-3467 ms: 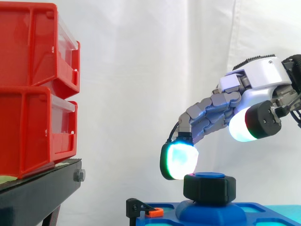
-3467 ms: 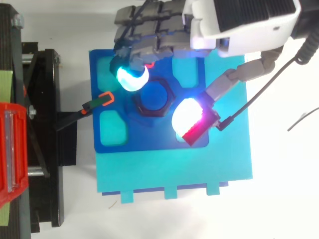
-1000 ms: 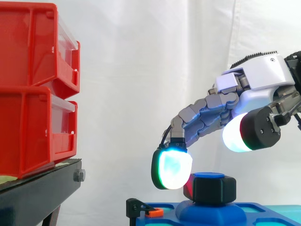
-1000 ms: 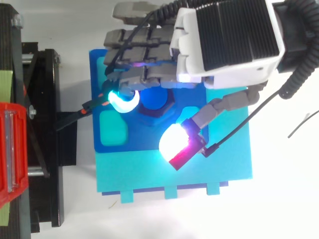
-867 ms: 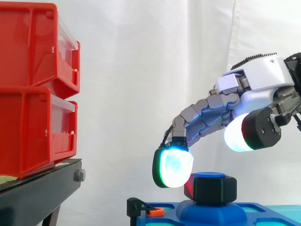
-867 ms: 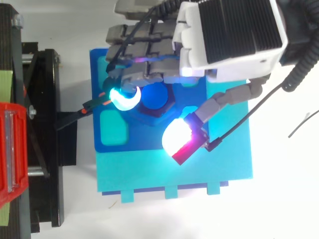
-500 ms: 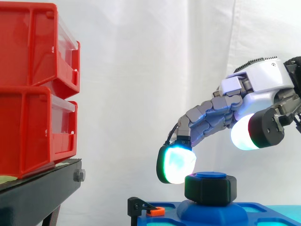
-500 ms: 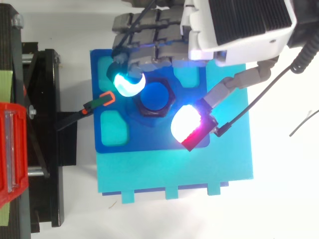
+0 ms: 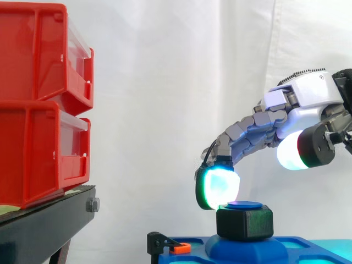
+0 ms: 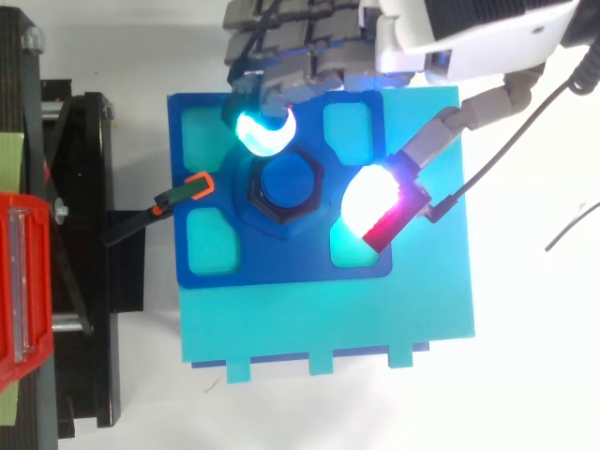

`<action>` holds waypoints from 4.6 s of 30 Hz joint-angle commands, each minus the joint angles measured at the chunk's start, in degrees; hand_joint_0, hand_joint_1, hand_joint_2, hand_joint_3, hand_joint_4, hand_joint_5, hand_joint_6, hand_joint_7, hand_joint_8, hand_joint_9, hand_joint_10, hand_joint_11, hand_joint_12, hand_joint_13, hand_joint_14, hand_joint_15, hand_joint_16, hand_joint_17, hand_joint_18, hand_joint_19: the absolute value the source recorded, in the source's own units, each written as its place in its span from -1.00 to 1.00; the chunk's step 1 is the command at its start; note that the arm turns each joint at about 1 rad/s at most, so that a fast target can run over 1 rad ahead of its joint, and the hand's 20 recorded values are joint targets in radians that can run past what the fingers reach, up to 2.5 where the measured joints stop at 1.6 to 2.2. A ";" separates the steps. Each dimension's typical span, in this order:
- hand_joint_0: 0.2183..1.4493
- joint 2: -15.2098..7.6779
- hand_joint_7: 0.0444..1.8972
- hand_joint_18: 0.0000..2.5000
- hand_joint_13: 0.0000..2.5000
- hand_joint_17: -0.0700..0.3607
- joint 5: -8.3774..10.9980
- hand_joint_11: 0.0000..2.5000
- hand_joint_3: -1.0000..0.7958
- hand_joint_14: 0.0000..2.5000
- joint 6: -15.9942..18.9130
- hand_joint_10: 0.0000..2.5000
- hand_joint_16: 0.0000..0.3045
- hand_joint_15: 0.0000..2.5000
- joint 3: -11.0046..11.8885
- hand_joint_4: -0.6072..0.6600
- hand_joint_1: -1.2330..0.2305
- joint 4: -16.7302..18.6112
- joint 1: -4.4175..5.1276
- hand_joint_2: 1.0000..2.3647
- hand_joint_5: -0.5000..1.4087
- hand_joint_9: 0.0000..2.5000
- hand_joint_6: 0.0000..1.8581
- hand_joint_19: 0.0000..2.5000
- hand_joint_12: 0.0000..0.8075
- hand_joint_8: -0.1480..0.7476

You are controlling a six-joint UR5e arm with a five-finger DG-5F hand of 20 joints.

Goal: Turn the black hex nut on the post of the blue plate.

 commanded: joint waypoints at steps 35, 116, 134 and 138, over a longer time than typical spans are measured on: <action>-0.57 -0.03 -0.08 -1.00 -0.91 -0.14 9.76 -1.00 -0.44 -1.00 -1.94 -1.00 -0.67 -1.00 -0.81 0.36 0.14 0.04 8.58 -1.00 -0.66 -0.70 -0.46 -0.87 -0.02 0.00; -0.57 -0.03 -0.08 -1.00 -0.90 -0.16 0.88 -1.00 -0.44 -1.00 -8.09 -1.00 -0.68 -1.00 0.60 0.35 0.13 -2.07 1.55 -1.00 -0.66 -0.69 -0.46 -0.86 -0.04 0.00; -0.57 -0.03 -0.08 -1.00 -0.90 -0.17 4.40 -1.00 -0.44 -1.00 -7.12 -1.00 -0.68 -1.00 2.09 0.35 0.13 0.56 3.57 -1.00 -0.66 -0.69 -0.46 -0.86 -0.05 0.00; -0.57 -0.03 -0.08 -1.00 -0.90 -0.17 6.24 -1.00 -0.44 -1.00 -7.12 -1.00 -0.69 -1.00 2.09 0.36 0.13 1.00 4.53 -1.00 -0.66 -0.69 -0.46 -0.86 -0.05 0.01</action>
